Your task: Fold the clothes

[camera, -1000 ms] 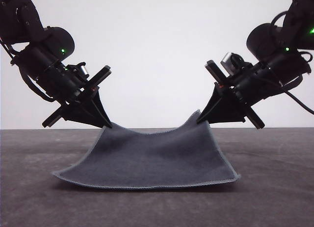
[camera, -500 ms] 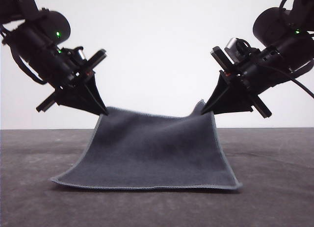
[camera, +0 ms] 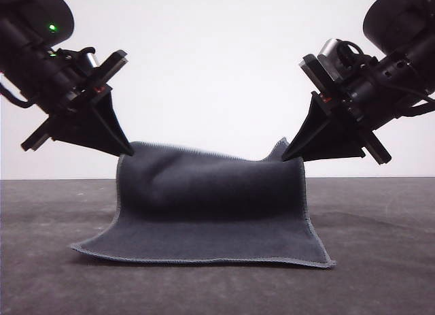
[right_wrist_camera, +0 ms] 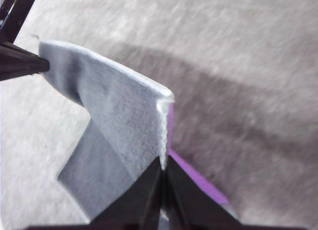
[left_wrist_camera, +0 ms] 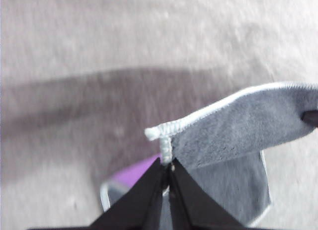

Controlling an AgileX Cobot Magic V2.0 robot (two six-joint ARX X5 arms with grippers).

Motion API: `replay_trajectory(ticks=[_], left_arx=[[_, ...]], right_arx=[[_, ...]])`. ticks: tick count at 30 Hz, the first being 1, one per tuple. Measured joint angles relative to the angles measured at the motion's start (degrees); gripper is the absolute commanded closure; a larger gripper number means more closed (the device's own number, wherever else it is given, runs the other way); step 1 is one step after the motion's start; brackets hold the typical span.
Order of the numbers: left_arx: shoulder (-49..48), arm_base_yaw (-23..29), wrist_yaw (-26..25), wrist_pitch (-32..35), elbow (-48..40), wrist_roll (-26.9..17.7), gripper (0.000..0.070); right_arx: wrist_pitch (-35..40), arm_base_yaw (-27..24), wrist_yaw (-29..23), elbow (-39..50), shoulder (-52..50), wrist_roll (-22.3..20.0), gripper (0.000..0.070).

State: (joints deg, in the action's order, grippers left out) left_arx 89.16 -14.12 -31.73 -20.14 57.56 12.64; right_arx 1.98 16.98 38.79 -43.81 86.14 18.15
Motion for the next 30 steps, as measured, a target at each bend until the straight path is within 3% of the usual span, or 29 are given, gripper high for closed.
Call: replay_trajectory(ticks=[12, 14, 15, 17, 20, 21, 23, 30], left_arx=[[-6.27, -3.01, 1.69, 1.63, -10.0, 0.78, 0.0691], [-8.05, -3.32, 1.91, 1.42, -10.89, 1.23, 0.0685], [-8.94, -3.37, 1.94, 1.05, -11.23, 1.52, 0.0665], [-10.56, -3.41, 1.97, -0.41, -11.54, 2.1, 0.0558], [-12.76, -3.42, 2.0, -3.42, -11.57, 2.8, 0.0336], [-13.59, -3.42, 2.01, -4.49, -11.57, 3.02, 0.0299], [-15.61, -3.46, 2.01, -6.63, -11.57, 3.26, 0.0257], [-25.58, -3.69, 3.39, -15.53, -11.57, 3.2, 0.0259]], right_arx=[[0.44, 2.74, -3.28, 7.95, -6.66, -0.08, 0.0697], [0.19, 2.91, -3.26, 9.57, -8.46, 0.08, 0.0662], [-0.21, 3.0, -3.26, 10.14, -9.34, 0.15, 0.0601], [-1.92, 3.33, -3.23, 10.72, -11.22, 0.29, 0.0471], [-5.19, 3.97, -2.98, 10.76, -14.16, 0.33, 0.0421], [-6.4, 4.08, -2.98, 10.76, -15.13, 0.33, 0.0421], [-8.42, 4.34, -2.98, 10.76, -17.41, 0.34, 0.0421], [-15.0, 4.34, -2.98, 10.76, -27.0, 3.65, 0.0421]])
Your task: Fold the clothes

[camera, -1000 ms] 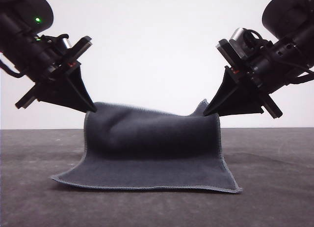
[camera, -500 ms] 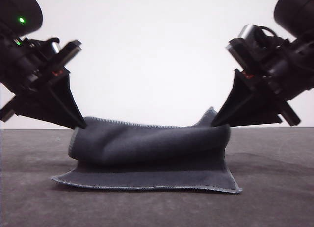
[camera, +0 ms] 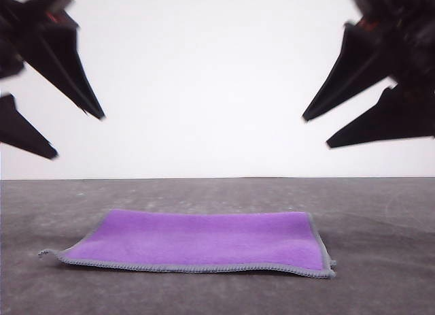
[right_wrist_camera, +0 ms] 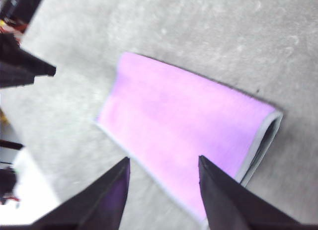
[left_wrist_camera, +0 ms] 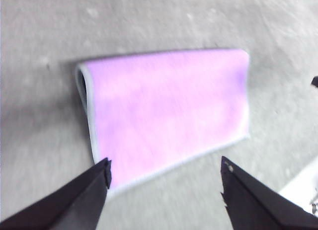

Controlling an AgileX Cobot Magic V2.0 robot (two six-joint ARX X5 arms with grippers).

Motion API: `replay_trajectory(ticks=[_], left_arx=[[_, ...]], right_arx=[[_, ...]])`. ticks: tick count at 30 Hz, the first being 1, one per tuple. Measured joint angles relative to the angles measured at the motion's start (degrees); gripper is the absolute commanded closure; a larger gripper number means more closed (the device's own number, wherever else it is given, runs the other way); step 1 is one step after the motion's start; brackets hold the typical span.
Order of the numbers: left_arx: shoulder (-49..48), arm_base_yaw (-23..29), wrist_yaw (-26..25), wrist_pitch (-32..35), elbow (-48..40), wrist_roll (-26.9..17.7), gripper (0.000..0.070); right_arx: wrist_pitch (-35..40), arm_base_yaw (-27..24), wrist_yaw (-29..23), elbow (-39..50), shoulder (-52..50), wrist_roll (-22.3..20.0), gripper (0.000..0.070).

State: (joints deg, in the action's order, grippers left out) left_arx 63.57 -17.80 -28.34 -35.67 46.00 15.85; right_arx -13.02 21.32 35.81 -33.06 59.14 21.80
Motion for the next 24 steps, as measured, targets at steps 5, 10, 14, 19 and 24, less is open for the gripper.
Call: replay_trajectory(ticks=[5, 10, 14, 19, 24], left_arx=[[-9.01, 0.0, 4.33, -4.9, 0.0, -0.71, 0.026], [-17.96, 0.0, 9.93, -8.66, -0.1, -1.3, 0.0264], [-25.39, 0.0, 12.63, -9.0, -1.8, -1.23, 0.0265], [-34.17, 0.0, 15.06, -9.1, -2.45, -1.36, 0.0265], [-38.64, 0.0, 16.78, -9.67, -4.35, -2.48, 0.0265]], right_arx=[[-4.76, 0.0, -1.0, 0.0, -4.42, 4.77, 0.042], [-7.83, -0.02, -4.06, 0.0, -4.45, 8.97, 0.0357], [-9.89, -0.61, -4.59, 0.0, -2.91, 10.2, 0.035], [-7.8, -2.07, -4.54, 0.0, 1.51, 9.68, 0.035], [-3.43, -2.58, -4.31, 0.0, 8.74, 7.73, 0.035]])
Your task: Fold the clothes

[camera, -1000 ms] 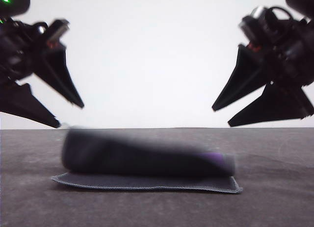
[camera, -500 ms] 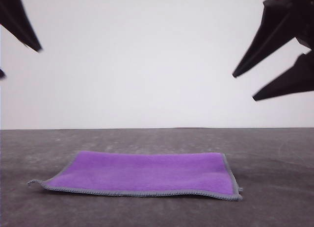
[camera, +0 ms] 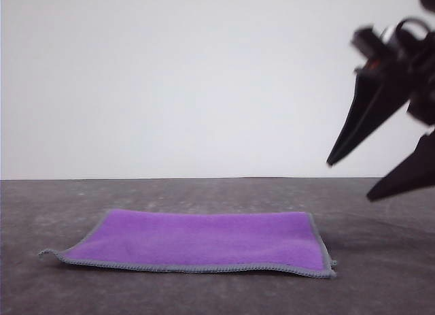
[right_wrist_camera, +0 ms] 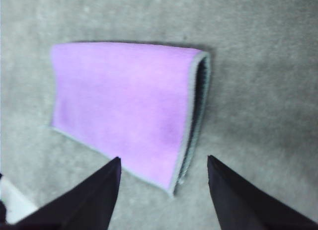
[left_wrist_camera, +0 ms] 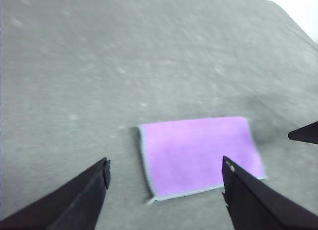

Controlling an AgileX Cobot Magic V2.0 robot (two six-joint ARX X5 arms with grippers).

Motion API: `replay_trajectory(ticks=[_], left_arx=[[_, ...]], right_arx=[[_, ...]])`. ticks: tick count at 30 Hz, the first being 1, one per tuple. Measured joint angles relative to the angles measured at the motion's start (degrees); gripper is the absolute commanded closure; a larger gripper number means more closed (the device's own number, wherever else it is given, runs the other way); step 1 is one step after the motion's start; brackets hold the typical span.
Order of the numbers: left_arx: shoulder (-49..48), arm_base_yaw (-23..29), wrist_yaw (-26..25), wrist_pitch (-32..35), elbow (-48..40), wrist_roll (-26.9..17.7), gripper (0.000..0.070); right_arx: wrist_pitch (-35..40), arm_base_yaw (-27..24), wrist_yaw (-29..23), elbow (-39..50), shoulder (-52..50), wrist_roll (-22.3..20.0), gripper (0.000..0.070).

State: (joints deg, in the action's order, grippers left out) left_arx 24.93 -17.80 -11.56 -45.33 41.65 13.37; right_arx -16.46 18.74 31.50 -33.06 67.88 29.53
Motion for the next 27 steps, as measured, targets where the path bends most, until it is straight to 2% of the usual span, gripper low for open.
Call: replay_trajectory(ticks=[13, 20, 22, 27], left_arx=[[-2.87, 0.0, 1.29, -0.34, -3.58, -1.72, 0.0265], [-2.87, 0.0, 1.29, -0.32, -3.58, -1.84, 0.0265], [-2.87, -0.02, 1.29, -0.32, -3.58, -1.84, 0.0265], [-2.87, -0.02, 1.29, -0.31, -3.58, -1.84, 0.0265]], right_arx=[[11.55, 0.0, 3.83, 0.0, 14.48, -1.46, 0.0351], [17.63, 0.62, 8.36, -0.09, 18.91, -1.16, 0.0359], [18.67, 1.12, 8.7, -0.25, 19.78, -0.95, 0.0407], [18.94, 1.6, 7.75, -0.52, 20.93, -0.51, 0.0626]])
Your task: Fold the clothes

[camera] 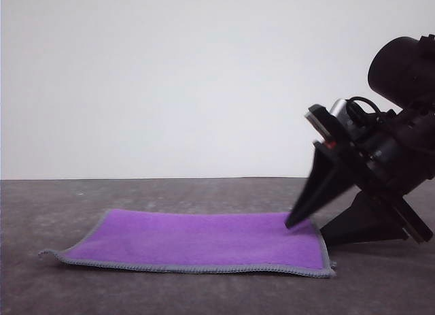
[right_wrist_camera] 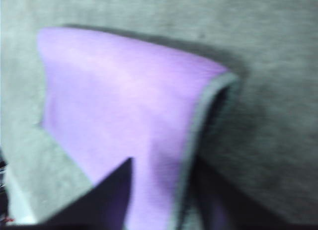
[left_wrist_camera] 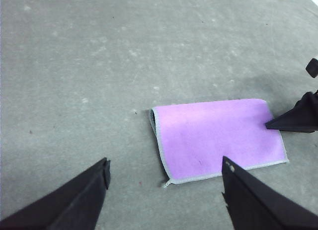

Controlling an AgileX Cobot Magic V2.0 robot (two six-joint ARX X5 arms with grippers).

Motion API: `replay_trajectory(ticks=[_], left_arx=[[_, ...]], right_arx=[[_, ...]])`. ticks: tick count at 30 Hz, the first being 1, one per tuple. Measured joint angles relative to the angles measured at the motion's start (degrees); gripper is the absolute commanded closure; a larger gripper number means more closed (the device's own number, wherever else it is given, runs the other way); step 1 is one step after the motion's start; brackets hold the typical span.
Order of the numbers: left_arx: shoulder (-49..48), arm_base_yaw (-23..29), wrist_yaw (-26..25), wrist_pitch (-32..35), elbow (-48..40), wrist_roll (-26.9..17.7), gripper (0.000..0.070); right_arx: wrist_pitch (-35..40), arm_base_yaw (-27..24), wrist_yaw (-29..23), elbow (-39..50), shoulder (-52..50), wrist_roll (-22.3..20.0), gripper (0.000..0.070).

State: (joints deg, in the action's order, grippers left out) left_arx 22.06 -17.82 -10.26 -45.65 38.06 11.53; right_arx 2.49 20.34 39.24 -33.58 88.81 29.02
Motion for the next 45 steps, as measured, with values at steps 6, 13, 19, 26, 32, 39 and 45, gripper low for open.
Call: replay_trajectory(ticks=[6, 13, 19, 26, 32, 39, 45], left_arx=[[0.0, 0.0, 0.0, 0.0, 0.0, -0.04, 0.0265], [0.0, 0.02, 0.0, -0.02, 0.0, -0.14, 0.0265], [0.0, 0.02, 0.0, -0.07, 0.0, -0.15, 0.0265], [0.0, 0.02, 0.0, -0.31, 0.0, -0.15, 0.0265], [0.0, 0.01, 0.0, -0.33, 0.0, -0.19, 0.0265], [-0.02, 0.0, 0.0, -0.33, 0.0, -1.05, 0.0265], [0.0, 0.02, 0.0, -0.35, 0.0, -1.28, 0.0265]], right_arx=[[0.02, 0.24, 0.13, 0.1, 0.59, 0.49, 0.07], [-0.13, 1.27, 4.8, -3.71, -0.24, 1.96, 0.07], [0.67, 5.88, 5.21, -8.57, -0.59, 2.84, 0.07], [2.34, 12.77, 2.76, -15.4, 3.44, 2.99, 0.07], [2.99, 16.51, 2.65, -20.85, 10.74, 3.34, 0.07], [4.79, 19.6, 2.4, -25.3, 17.61, 4.0, 0.0623], [6.86, 20.11, 3.01, -25.88, 19.33, 4.45, 0.0379]])
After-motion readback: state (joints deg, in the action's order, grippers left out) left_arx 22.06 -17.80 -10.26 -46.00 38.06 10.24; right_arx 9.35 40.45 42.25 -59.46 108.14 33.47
